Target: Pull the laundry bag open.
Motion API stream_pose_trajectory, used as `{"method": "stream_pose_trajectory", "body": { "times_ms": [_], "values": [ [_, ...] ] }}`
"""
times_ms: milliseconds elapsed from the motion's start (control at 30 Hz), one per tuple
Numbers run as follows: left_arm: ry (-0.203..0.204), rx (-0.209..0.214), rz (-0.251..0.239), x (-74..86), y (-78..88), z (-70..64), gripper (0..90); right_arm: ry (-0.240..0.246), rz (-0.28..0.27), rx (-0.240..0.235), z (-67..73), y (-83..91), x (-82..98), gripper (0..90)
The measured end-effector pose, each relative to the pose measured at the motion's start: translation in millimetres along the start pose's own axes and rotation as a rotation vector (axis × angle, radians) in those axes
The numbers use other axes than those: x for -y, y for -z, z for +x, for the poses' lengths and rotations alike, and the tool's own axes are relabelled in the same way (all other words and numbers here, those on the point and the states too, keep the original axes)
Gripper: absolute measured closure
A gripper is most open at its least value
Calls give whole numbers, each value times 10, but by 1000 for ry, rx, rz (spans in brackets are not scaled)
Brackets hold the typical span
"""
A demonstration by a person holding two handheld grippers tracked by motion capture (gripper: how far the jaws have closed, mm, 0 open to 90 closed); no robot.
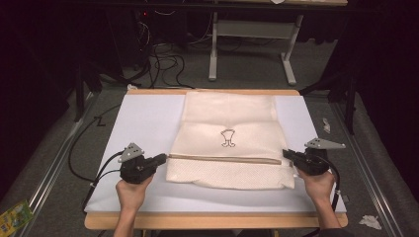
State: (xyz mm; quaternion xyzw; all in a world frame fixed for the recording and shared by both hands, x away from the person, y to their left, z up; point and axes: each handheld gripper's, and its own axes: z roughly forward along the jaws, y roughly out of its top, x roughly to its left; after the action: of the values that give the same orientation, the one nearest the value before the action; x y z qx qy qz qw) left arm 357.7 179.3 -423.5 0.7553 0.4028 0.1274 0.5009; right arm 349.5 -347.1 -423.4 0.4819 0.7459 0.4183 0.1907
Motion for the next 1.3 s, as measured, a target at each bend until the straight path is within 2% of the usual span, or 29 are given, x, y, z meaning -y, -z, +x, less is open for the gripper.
{"method": "stream_pose_trajectory", "body": {
  "times_ms": [167, 233, 400, 433, 767, 967, 1200, 1300],
  "values": [
    [-19, -36, 1, 5, 2, -8, 871, 2, -2, -5, 7, -1, -28, 885],
    [-25, -50, 17, 10, -1, -11, 870, 12, -5, -10, 22, -18, -52, 883],
    [-7, -17, -6, -7, 52, -7, 870, 6, -5, -13, 42, -15, -77, 881],
    [-5, -13, -10, -10, 63, -8, 869, -5, -3, -26, 35, -20, -82, 879],
    [-12, -15, 23, 17, 70, -20, 864, 7, 27, -35, 84, -110, -69, 872],
    [-7, -9, 36, 28, 38, -27, 864, -8, 55, -29, 82, -160, -8, 867],
    [-29, -19, 51, 28, 77, -12, 864, -7, 84, -31, 92, -195, 35, 862],
    [-31, -21, 55, 29, 76, -9, 864, 11, 96, -32, 101, -226, 59, 861]
  ]
}}
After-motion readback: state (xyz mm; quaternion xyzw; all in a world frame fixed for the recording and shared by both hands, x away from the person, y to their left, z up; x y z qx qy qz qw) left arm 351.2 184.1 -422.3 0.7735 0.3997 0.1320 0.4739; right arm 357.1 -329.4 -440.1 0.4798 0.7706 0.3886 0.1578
